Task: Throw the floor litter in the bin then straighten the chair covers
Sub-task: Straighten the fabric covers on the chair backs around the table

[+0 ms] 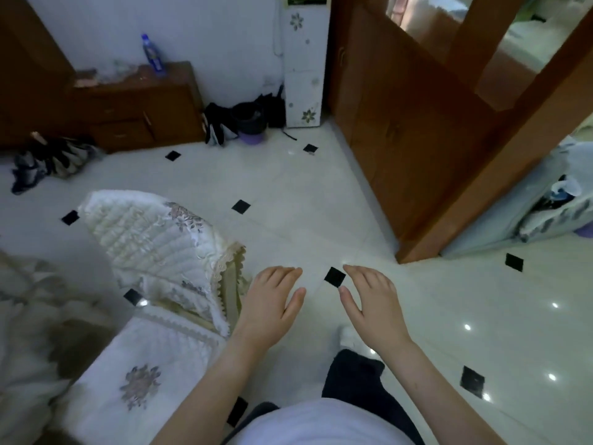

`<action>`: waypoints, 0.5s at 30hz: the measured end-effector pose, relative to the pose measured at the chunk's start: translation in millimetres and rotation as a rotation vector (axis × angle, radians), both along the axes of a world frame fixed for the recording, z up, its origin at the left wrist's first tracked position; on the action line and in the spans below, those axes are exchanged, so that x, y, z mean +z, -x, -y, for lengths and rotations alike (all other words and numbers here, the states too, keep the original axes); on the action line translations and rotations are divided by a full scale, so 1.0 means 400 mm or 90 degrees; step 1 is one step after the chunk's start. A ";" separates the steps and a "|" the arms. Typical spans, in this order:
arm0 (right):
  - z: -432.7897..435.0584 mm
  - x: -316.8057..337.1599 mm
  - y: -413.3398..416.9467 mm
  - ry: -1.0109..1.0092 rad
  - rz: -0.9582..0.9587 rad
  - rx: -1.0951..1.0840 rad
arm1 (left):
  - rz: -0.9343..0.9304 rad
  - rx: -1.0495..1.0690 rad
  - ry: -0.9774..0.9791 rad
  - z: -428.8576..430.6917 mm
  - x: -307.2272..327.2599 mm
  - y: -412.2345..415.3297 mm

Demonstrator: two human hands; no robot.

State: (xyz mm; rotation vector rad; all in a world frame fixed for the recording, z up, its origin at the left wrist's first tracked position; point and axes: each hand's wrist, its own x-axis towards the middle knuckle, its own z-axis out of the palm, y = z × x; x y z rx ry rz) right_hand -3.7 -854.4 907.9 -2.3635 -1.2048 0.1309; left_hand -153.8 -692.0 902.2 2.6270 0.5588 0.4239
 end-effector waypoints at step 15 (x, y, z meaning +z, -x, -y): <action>-0.604 0.049 -0.371 -0.008 0.010 0.520 | 0.033 0.537 -0.004 -0.173 0.070 -0.217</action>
